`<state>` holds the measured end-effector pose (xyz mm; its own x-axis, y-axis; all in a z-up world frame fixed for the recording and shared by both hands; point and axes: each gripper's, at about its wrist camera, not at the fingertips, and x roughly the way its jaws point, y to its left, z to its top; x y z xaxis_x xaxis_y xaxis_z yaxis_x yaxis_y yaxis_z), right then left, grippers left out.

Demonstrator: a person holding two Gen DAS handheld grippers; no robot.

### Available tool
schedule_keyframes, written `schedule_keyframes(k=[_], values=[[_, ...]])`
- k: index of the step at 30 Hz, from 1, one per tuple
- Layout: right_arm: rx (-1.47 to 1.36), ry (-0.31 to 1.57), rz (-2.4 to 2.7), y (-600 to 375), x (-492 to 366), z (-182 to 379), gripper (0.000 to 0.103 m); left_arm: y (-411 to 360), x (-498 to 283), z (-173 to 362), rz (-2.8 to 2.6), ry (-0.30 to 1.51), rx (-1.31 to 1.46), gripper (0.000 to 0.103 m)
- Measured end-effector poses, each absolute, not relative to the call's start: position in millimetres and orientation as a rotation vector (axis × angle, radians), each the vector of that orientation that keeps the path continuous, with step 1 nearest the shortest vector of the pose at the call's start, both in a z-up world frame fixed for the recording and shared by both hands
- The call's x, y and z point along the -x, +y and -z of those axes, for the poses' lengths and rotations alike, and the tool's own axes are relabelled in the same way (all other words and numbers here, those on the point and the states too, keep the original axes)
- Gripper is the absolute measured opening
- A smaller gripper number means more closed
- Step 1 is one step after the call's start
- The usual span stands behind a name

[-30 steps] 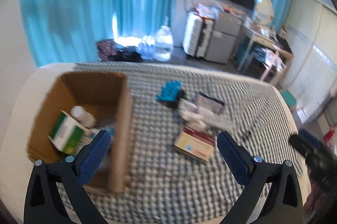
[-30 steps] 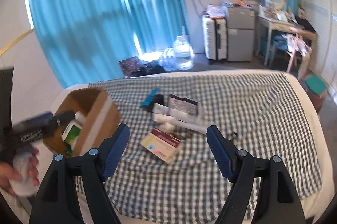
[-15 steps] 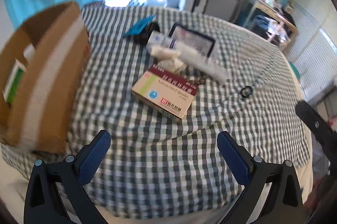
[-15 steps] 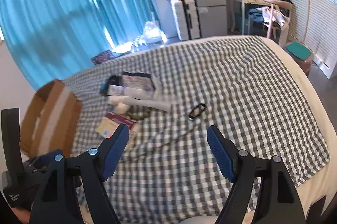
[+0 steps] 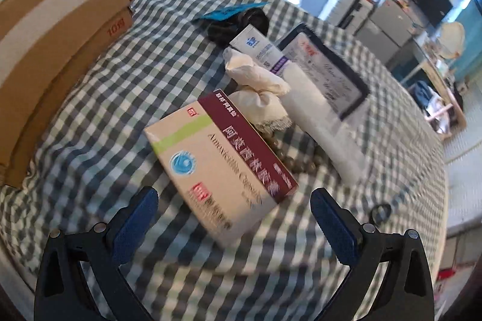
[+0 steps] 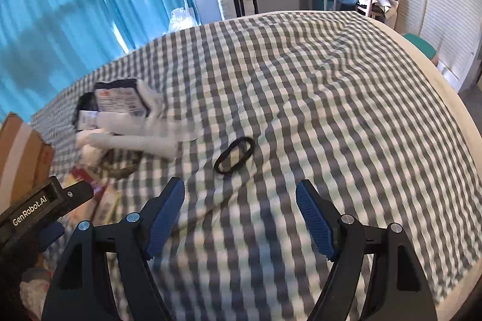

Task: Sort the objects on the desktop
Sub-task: 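Grasp the amoxicillin capsule box with the left gripper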

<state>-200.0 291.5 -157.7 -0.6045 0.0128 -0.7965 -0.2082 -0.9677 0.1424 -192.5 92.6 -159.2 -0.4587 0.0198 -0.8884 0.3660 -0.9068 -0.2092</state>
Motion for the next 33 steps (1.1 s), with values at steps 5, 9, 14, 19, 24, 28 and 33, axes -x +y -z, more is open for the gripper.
schedule_keyframes(k=[5, 9, 14, 19, 24, 28, 33], values=[[1.341, 0.301, -2.670, 288, 228, 178, 0.076, 94, 210, 186, 2.357, 0.588, -1.537, 0.103], [1.402, 0.249, -2.610, 287, 247, 195, 0.046, 95, 216, 195, 2.388, 0.504, -1.548, 0.103], [1.411, 0.259, -2.601, 295, 242, 198, 0.025, 80, 211, 192, 2.552, 0.470, -1.588, 0.098], [1.426, 0.300, -2.610, 301, 228, 194, 0.011, 61, 195, 186, 2.624, 0.485, -1.632, 0.091], [1.418, 0.324, -2.669, 290, 207, 177, 0.005, 41, 176, 174, 2.651, 0.494, -1.658, 0.091], [1.384, 0.359, -2.756, 279, 188, 154, 0.005, 29, 156, 161, 2.656, 0.481, -1.630, 0.090], [1.371, 0.399, -2.830, 260, 169, 136, 0.005, 30, 140, 130, 2.698, 0.488, -1.584, 0.090]])
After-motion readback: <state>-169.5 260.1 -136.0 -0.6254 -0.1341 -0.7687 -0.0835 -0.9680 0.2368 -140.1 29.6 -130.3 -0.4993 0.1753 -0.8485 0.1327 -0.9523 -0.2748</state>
